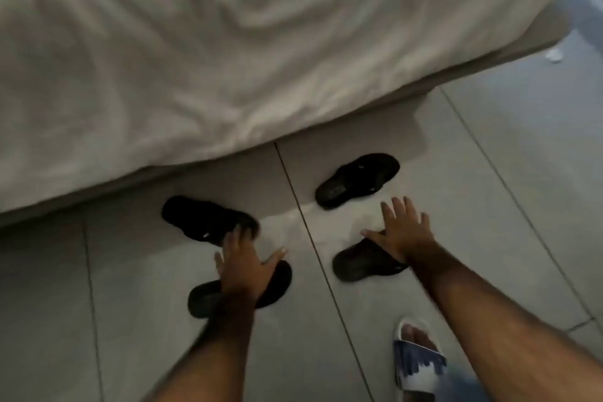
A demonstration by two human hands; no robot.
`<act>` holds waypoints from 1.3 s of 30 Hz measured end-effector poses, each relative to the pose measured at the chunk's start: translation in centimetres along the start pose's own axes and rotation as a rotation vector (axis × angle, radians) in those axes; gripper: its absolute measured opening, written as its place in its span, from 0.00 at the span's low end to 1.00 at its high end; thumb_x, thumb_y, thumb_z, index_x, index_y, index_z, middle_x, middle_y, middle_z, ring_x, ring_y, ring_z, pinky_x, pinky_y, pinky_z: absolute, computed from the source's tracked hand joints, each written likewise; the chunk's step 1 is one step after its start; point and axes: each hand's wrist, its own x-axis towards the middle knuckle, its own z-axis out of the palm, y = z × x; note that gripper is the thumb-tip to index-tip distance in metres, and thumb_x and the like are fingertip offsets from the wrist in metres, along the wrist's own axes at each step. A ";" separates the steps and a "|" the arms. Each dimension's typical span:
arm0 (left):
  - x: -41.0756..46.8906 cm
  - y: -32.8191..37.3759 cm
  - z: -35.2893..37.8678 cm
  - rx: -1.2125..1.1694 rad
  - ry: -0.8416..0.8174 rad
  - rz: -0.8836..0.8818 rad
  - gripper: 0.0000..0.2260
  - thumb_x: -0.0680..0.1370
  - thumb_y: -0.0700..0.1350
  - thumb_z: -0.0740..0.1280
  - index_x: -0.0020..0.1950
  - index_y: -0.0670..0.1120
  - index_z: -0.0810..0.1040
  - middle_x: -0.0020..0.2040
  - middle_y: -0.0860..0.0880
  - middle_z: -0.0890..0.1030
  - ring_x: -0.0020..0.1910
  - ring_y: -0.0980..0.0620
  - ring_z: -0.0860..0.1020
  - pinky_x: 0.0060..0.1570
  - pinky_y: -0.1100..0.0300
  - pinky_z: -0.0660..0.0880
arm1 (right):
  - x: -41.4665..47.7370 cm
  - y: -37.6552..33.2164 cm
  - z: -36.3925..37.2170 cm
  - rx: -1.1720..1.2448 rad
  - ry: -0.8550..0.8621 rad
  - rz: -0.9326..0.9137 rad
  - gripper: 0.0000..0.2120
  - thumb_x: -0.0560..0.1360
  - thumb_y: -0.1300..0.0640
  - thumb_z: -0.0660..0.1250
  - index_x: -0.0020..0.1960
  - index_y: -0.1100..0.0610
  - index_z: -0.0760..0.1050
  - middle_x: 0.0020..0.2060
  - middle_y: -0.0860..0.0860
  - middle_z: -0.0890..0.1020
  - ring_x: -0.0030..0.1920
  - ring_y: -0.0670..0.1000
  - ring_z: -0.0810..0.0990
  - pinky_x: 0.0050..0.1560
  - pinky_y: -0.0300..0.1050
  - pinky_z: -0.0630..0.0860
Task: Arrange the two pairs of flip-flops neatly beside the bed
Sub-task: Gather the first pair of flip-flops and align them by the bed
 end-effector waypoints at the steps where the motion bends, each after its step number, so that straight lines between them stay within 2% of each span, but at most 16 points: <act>1: -0.2 -1.5 2.4 0.031 -0.032 -0.082 0.47 0.72 0.74 0.60 0.80 0.45 0.56 0.82 0.44 0.54 0.80 0.43 0.52 0.77 0.39 0.52 | 0.8 0.5 2.0 0.003 -0.025 0.049 0.47 0.73 0.24 0.49 0.83 0.50 0.47 0.83 0.53 0.47 0.82 0.57 0.41 0.78 0.67 0.47; 4: -1.0 -6.0 9.9 0.047 -0.053 -0.266 0.51 0.70 0.74 0.61 0.81 0.45 0.48 0.82 0.42 0.48 0.80 0.41 0.48 0.77 0.36 0.50 | 2.9 2.6 7.7 0.002 -0.007 0.137 0.48 0.72 0.23 0.49 0.82 0.51 0.47 0.83 0.55 0.47 0.82 0.59 0.42 0.78 0.67 0.49; 7: -1.6 -6.6 14.3 -0.031 0.048 -0.261 0.51 0.71 0.70 0.66 0.81 0.44 0.46 0.81 0.39 0.50 0.79 0.37 0.53 0.74 0.36 0.58 | 3.9 3.5 12.2 0.050 -0.001 0.133 0.48 0.73 0.23 0.50 0.83 0.50 0.45 0.83 0.55 0.46 0.82 0.59 0.42 0.78 0.66 0.49; 9: -1.4 -5.6 15.4 -0.012 0.126 -0.243 0.48 0.72 0.71 0.57 0.81 0.41 0.51 0.80 0.36 0.54 0.77 0.34 0.58 0.71 0.35 0.62 | 4.2 3.7 14.1 0.046 0.028 0.119 0.48 0.73 0.24 0.51 0.83 0.50 0.43 0.83 0.55 0.45 0.82 0.58 0.43 0.79 0.66 0.47; 11: -1.2 -4.6 15.9 -0.013 0.157 -0.255 0.48 0.70 0.72 0.50 0.81 0.40 0.52 0.80 0.35 0.55 0.77 0.34 0.58 0.70 0.35 0.63 | 4.2 4.0 15.3 0.036 0.065 0.106 0.47 0.74 0.25 0.52 0.83 0.50 0.41 0.83 0.55 0.44 0.82 0.57 0.43 0.78 0.66 0.44; 15: -0.3 -2.2 16.7 -0.004 0.161 -0.251 0.48 0.74 0.68 0.64 0.81 0.42 0.47 0.81 0.37 0.51 0.78 0.35 0.55 0.71 0.35 0.62 | 4.1 4.7 15.6 0.016 0.075 0.064 0.45 0.74 0.26 0.51 0.83 0.49 0.44 0.83 0.54 0.45 0.82 0.58 0.43 0.79 0.65 0.44; 17: 0.0 -0.1 16.9 0.002 0.109 -0.239 0.49 0.74 0.67 0.65 0.81 0.43 0.45 0.81 0.38 0.48 0.79 0.36 0.53 0.71 0.36 0.63 | 4.0 5.1 15.0 0.016 0.082 0.046 0.44 0.74 0.25 0.49 0.82 0.48 0.49 0.83 0.54 0.48 0.82 0.58 0.44 0.79 0.63 0.44; 19: 0.5 2.2 17.0 0.004 0.074 -0.217 0.49 0.74 0.67 0.65 0.81 0.44 0.43 0.82 0.38 0.47 0.79 0.36 0.52 0.70 0.37 0.64 | 4.5 5.2 13.5 0.044 0.174 0.033 0.41 0.76 0.27 0.47 0.81 0.49 0.56 0.82 0.56 0.53 0.82 0.58 0.47 0.79 0.61 0.47; 21: 1.1 4.5 17.5 -0.017 0.066 -0.182 0.48 0.74 0.65 0.67 0.81 0.44 0.43 0.82 0.38 0.47 0.79 0.36 0.52 0.68 0.37 0.66 | 6.1 4.9 11.2 0.098 0.286 0.016 0.35 0.80 0.34 0.51 0.81 0.52 0.57 0.81 0.58 0.56 0.82 0.60 0.50 0.80 0.60 0.52; 23: 1.7 6.8 18.3 -0.017 0.059 -0.143 0.48 0.74 0.62 0.69 0.81 0.45 0.43 0.82 0.39 0.47 0.79 0.36 0.52 0.67 0.37 0.67 | 8.7 4.4 8.5 0.114 0.343 -0.028 0.30 0.82 0.48 0.58 0.82 0.53 0.54 0.81 0.59 0.55 0.81 0.61 0.51 0.79 0.61 0.58; 25: 2.2 8.8 19.0 -0.016 0.043 -0.108 0.48 0.74 0.59 0.71 0.81 0.45 0.44 0.82 0.40 0.47 0.79 0.36 0.53 0.66 0.37 0.68 | 11.4 3.6 5.8 0.119 0.342 -0.046 0.36 0.79 0.62 0.61 0.82 0.50 0.51 0.82 0.60 0.51 0.81 0.61 0.51 0.76 0.62 0.63; 27: 2.6 10.5 19.6 -0.027 0.033 -0.088 0.47 0.74 0.55 0.71 0.81 0.45 0.44 0.82 0.39 0.47 0.79 0.36 0.52 0.67 0.37 0.67 | 13.7 3.0 3.7 0.113 0.272 -0.032 0.42 0.75 0.67 0.61 0.83 0.47 0.46 0.82 0.58 0.47 0.81 0.60 0.51 0.75 0.61 0.66; 30: 3.4 12.4 20.2 -0.039 0.045 -0.064 0.38 0.79 0.48 0.66 0.81 0.40 0.47 0.81 0.36 0.48 0.80 0.35 0.52 0.72 0.38 0.62 | 16.2 2.8 2.2 0.075 0.027 0.013 0.44 0.77 0.66 0.61 0.82 0.45 0.40 0.82 0.55 0.43 0.81 0.61 0.53 0.77 0.61 0.63; 32: 4.2 13.4 20.4 -0.032 0.032 -0.031 0.32 0.82 0.44 0.62 0.80 0.37 0.48 0.81 0.35 0.46 0.80 0.36 0.50 0.75 0.40 0.58 | 17.0 2.7 2.4 0.063 -0.065 0.038 0.41 0.80 0.62 0.61 0.82 0.45 0.38 0.83 0.56 0.47 0.79 0.63 0.61 0.76 0.60 0.63; 36: 6.2 14.7 20.0 -0.038 -0.044 0.104 0.30 0.83 0.45 0.59 0.80 0.37 0.49 0.80 0.35 0.39 0.80 0.37 0.44 0.78 0.43 0.50 | 16.8 2.2 3.6 -0.002 0.077 0.030 0.38 0.81 0.52 0.61 0.83 0.47 0.42 0.76 0.59 0.64 0.70 0.64 0.72 0.67 0.61 0.73; 39: 8.0 15.5 18.8 -0.010 -0.084 0.228 0.32 0.82 0.52 0.60 0.80 0.40 0.52 0.81 0.38 0.39 0.81 0.39 0.44 0.78 0.42 0.51 | 16.5 1.3 3.9 0.041 0.110 0.040 0.39 0.78 0.42 0.65 0.82 0.50 0.52 0.71 0.61 0.70 0.68 0.63 0.74 0.64 0.60 0.76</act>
